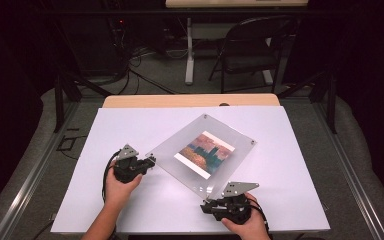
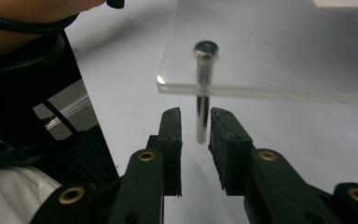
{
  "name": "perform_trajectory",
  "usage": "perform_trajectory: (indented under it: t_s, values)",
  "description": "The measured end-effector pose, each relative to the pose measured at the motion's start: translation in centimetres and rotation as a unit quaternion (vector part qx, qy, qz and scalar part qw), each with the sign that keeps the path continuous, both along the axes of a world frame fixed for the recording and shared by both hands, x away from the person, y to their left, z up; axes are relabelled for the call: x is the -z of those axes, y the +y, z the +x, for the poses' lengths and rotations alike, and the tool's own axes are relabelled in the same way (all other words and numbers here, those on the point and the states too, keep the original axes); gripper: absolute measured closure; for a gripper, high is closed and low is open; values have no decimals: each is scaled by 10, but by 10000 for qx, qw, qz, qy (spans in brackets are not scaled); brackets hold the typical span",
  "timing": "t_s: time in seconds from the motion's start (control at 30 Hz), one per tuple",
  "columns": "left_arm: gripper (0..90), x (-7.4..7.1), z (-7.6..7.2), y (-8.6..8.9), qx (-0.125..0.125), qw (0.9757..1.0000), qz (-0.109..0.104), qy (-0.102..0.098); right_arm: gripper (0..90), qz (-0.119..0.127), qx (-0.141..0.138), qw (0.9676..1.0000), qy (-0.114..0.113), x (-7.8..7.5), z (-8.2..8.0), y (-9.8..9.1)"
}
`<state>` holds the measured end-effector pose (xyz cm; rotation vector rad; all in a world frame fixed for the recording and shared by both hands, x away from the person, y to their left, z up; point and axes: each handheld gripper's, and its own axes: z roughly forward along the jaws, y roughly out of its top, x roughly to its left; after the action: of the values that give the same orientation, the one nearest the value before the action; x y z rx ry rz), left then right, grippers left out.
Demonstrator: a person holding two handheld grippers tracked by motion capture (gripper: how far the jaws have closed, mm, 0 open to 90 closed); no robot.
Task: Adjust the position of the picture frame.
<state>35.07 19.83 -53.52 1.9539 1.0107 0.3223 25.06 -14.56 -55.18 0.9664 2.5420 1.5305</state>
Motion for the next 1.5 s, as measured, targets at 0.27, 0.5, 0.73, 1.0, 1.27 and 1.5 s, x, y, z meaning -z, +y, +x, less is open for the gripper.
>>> perform_trajectory:
  t_s: [0.27,0.5,0.73,1.0,1.27,1.5]
  values:
    - [844,0,-6,-1,23,10000,-55,-39,843,-68,43,10000,-44,-1,2,-2]
    - [849,-4,-11,-3,61,9999,-71,-132,853,-113,70,9998,-164,-6,0,-5]
    - [855,-8,-21,-5,221,9996,-162,-108,853,65,604,9981,-36,-9,8,-28]
    - [855,-13,-39,-12,369,9988,-280,-133,853,26,1048,9945,28,-10,18,-49]
    - [856,-13,-53,-19,506,9981,-337,-92,853,-13,1371,9906,18,-8,25,-59]
    - [855,-12,-60,-23,571,9978,-313,-79,852,-127,1489,9887,90,-4,31,-62]
